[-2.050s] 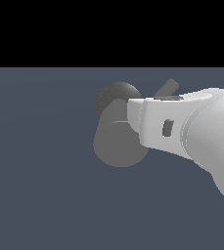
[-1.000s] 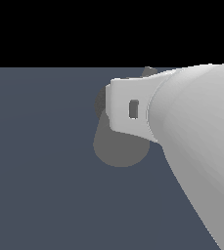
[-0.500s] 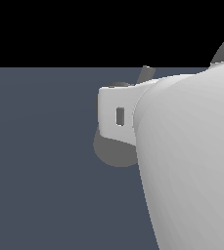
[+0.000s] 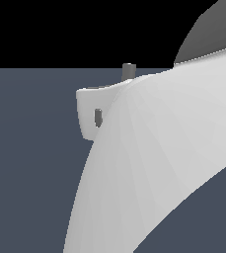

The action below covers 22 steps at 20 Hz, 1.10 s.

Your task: Turn on the faucet by rotating a designated handle.

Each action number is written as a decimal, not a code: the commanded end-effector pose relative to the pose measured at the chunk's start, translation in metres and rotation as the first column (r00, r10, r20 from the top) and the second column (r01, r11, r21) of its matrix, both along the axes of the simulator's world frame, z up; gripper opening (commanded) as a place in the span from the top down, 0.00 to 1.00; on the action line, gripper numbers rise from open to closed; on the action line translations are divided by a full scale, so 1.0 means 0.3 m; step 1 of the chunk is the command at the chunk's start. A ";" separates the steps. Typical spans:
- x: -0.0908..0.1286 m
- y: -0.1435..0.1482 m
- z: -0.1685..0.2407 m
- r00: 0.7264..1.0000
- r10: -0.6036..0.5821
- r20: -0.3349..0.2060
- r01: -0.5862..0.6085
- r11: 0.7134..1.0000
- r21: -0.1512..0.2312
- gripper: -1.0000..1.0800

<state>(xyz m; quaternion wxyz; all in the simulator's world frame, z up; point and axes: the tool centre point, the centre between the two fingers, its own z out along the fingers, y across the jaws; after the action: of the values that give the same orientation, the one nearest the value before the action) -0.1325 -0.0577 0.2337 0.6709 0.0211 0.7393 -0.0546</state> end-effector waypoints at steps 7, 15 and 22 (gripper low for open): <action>0.008 0.039 -0.023 1.000 -0.016 -0.010 0.016 1.000 0.014 1.00; 0.024 0.146 0.015 1.000 0.012 0.022 -0.013 1.000 0.021 1.00; 0.034 0.235 0.047 0.998 0.035 0.049 -0.037 0.999 0.026 1.00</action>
<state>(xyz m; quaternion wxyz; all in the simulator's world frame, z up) -0.1307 -0.0452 0.2200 0.6734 0.0400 0.7329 -0.0886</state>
